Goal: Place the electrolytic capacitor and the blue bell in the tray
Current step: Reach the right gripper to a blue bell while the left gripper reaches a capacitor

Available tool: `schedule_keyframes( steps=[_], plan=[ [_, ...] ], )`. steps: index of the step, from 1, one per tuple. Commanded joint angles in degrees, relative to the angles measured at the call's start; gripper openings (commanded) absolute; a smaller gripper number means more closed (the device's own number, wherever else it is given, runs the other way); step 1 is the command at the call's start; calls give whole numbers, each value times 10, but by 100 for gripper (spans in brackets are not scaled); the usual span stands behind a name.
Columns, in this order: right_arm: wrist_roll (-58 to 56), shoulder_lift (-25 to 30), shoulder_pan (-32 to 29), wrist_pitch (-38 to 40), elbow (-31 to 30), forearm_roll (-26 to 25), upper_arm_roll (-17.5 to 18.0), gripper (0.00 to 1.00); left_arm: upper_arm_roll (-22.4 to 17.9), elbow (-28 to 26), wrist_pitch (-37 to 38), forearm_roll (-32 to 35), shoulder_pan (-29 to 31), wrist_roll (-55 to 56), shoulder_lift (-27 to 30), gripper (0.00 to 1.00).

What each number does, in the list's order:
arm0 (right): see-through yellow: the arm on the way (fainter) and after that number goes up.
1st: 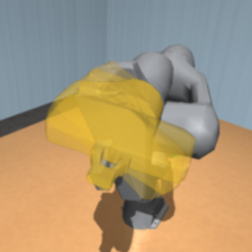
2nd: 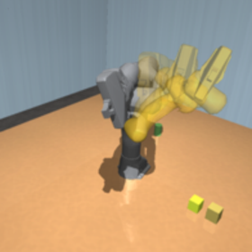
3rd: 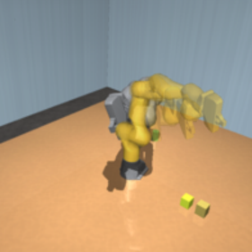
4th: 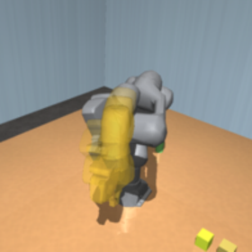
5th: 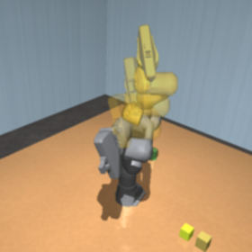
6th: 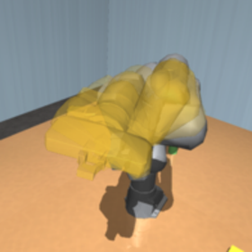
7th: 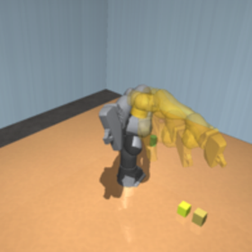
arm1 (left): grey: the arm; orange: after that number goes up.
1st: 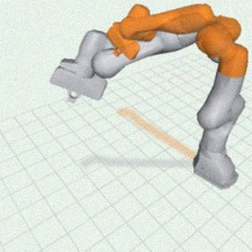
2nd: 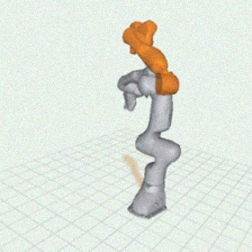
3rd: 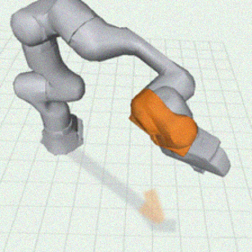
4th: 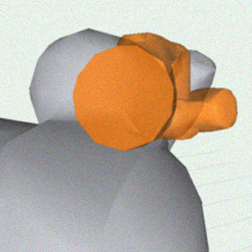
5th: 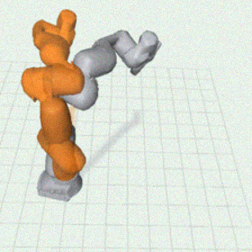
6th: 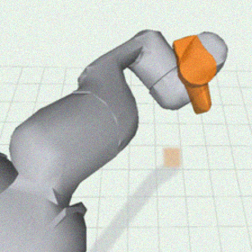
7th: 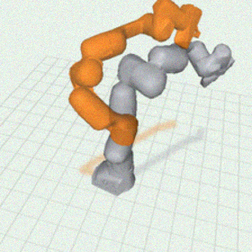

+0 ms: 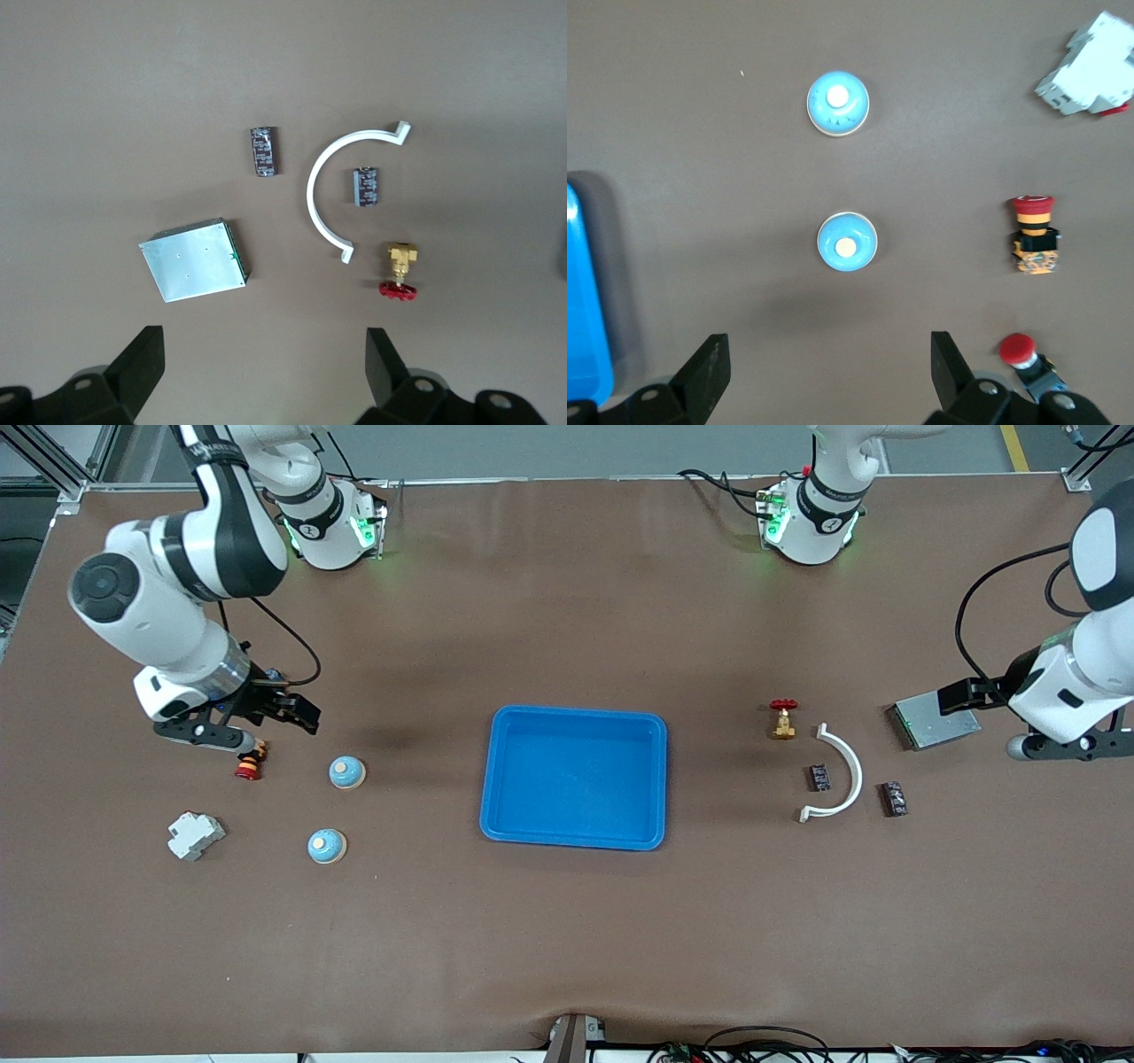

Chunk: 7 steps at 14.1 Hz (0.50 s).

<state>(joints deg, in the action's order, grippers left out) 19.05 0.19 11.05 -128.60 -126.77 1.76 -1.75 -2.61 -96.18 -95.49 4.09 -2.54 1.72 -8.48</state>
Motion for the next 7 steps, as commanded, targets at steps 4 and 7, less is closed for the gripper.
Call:
schedule_keyframes(
  steps=[4,7],
  plan=[
    [8,-48,14,-102,-47,3,-4,100,5,-1,-73,-12,35,-2,-48,100],
    [8,-88,16,-138,-48,2,-4,100,5,-40,-131,-13,45,-2,-57,100]
  ],
)
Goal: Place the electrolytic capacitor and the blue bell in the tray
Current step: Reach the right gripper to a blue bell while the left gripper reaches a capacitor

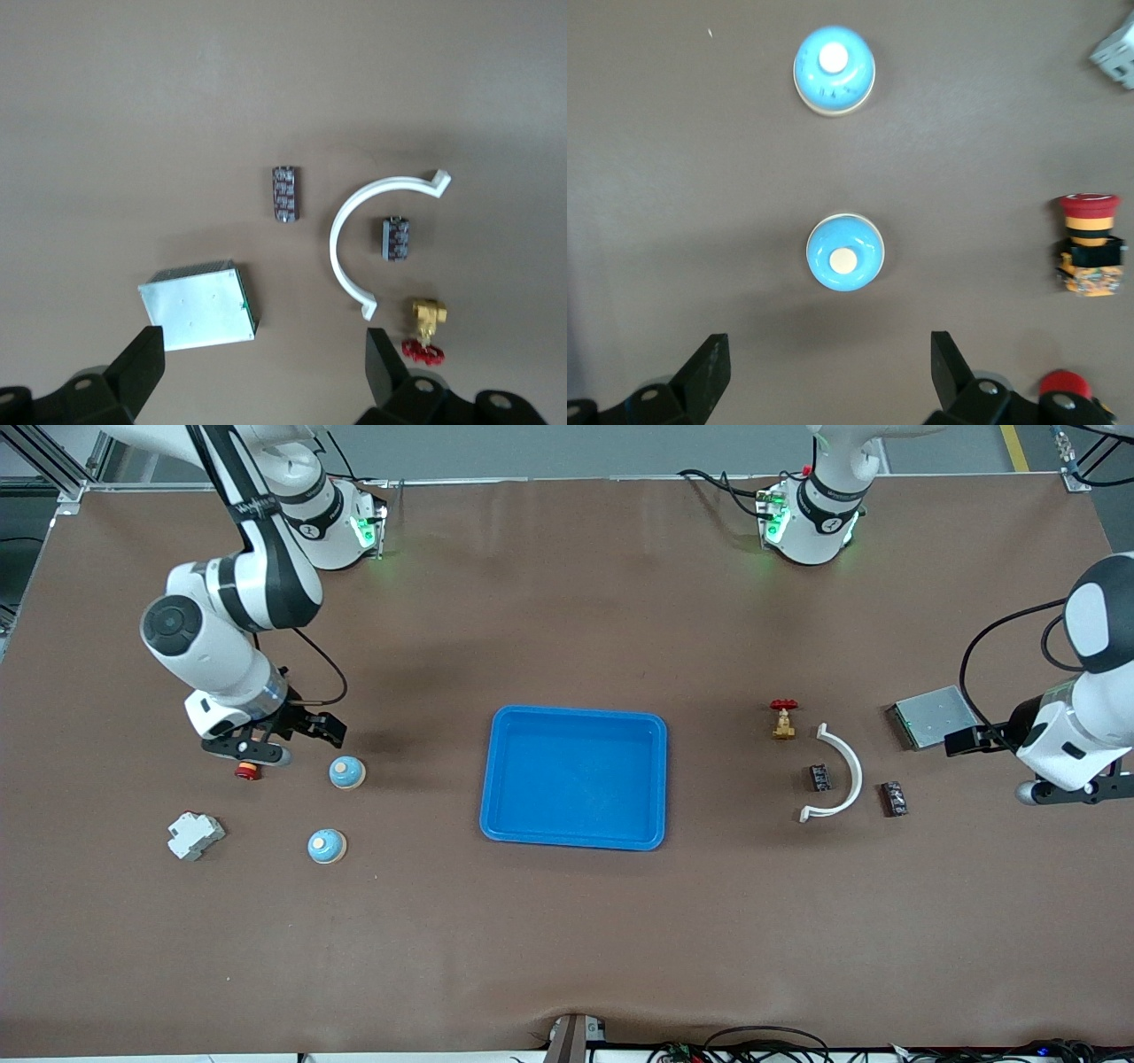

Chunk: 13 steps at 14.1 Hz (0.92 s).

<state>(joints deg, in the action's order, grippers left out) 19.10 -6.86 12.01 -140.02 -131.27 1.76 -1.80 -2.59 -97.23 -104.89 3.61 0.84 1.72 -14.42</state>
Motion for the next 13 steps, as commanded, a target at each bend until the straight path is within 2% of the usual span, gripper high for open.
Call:
schedule_keyframes(
  steps=[1,4,6,13],
  plan=[
    [8,-30,6,-42,-3,2,-3,100,6,-50,-64,-15,19,-1,4,100],
    [8,-74,6,-97,-5,2,-4,100,5,-90,-125,-33,26,-2,-1,100],
    [7,-100,2,-135,-9,0,-5,100,6,-90,-136,-34,26,-1,-17,100],
    [7,-137,2,-169,-15,0,-5,100,5,-89,-201,-35,25,26,-75,100]
  ],
)
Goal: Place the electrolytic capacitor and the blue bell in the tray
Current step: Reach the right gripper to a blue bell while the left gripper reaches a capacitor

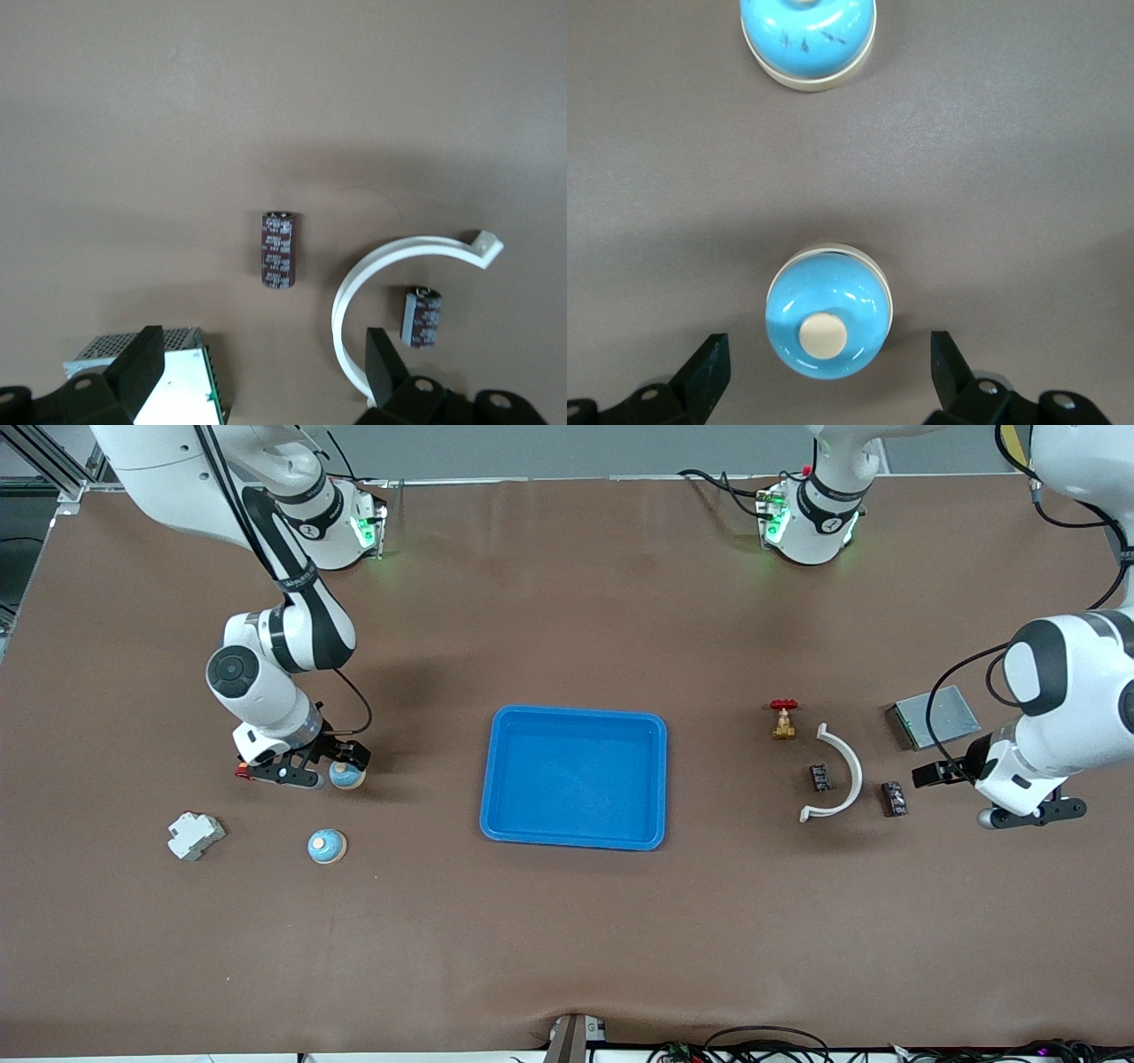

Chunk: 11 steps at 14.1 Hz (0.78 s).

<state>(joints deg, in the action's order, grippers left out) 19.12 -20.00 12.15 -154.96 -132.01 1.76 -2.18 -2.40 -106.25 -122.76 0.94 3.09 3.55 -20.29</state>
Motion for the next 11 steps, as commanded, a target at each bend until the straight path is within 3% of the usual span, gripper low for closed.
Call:
schedule_keyframes(
  steps=[1,11],
  plan=[
    [7,-10,0,-24,-8,0,-1,100,3,2,-30,-9,3,8,-23,100],
    [7,-41,-1,-76,-4,0,-2,100,3,3,-80,-9,3,24,-76,100]
  ],
)
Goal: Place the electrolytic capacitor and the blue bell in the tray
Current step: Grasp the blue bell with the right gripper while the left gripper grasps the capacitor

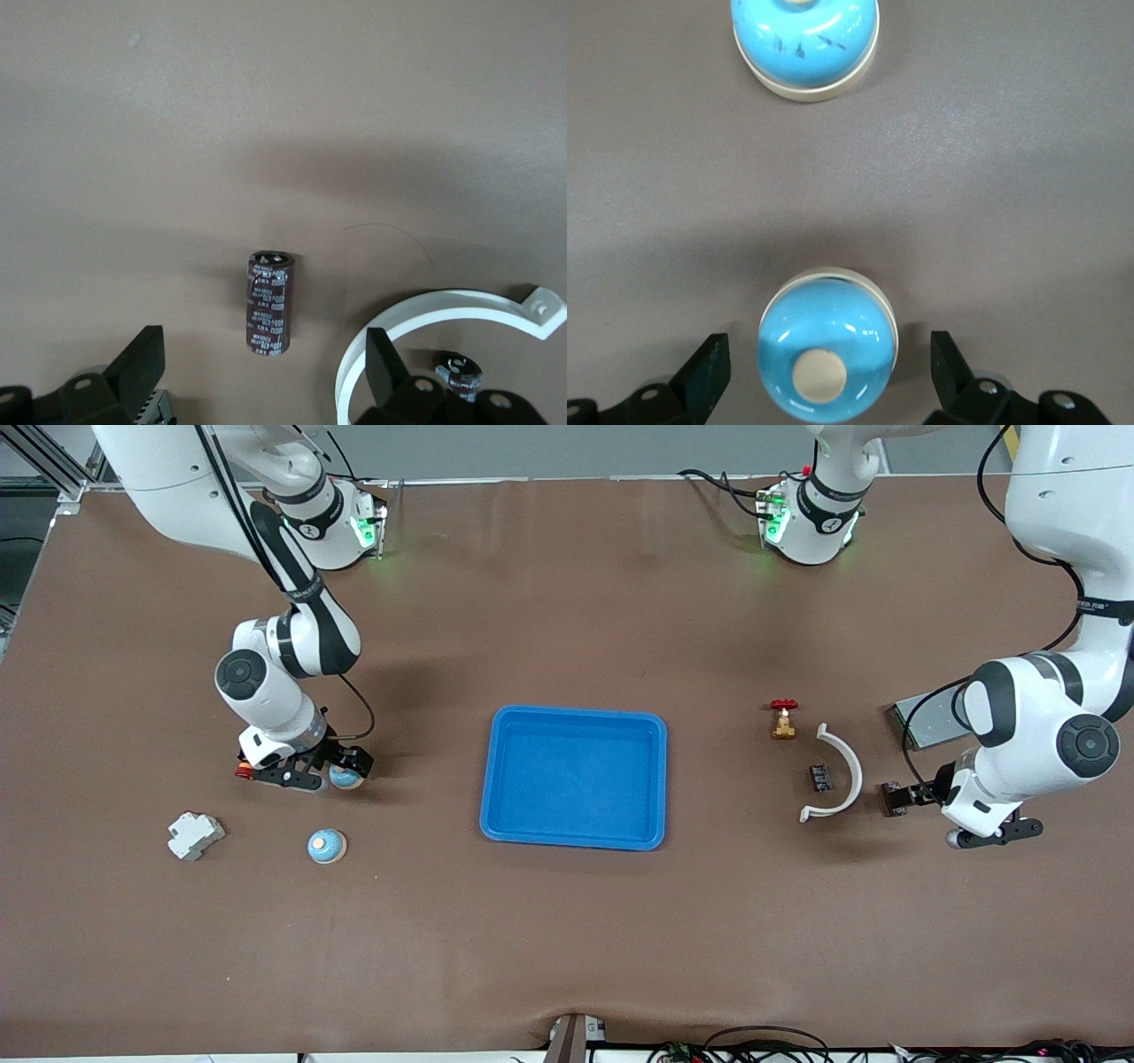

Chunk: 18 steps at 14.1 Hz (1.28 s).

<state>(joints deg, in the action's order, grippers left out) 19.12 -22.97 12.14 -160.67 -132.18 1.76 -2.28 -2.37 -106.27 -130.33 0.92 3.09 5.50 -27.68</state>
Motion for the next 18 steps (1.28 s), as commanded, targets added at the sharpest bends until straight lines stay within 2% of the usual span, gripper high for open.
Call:
schedule_keyframes(
  steps=[1,6,8,9,10,12,14,18],
  plan=[
    [7,-16,-1,-25,-3,0,-1,100,3,4,-5,-8,3,6,-4,100],
    [5,-26,0,-26,-4,-1,-1,100,4,4,-5,-8,-4,17,-30,100],
    [6,-23,2,-18,-3,-1,-1,36,4,3,-5,-8,-4,23,-36,100],
    [6,-19,2,-14,-2,1,0,13,4,3,-5,-8,-3,23,-40,100],
    [6,-15,5,2,1,2,1,0,4,3,-6,-8,-2,23,-40,100],
    [55,9,18,80,29,3,3,0,4,3,-6,-8,-1,22,-43,100],
    [140,27,66,167,70,3,4,0,4,4,-8,-8,-1,23,-55,100],
    [307,21,163,237,162,3,3,0,4,3,-11,-8,3,22,-59,100]
  ],
)
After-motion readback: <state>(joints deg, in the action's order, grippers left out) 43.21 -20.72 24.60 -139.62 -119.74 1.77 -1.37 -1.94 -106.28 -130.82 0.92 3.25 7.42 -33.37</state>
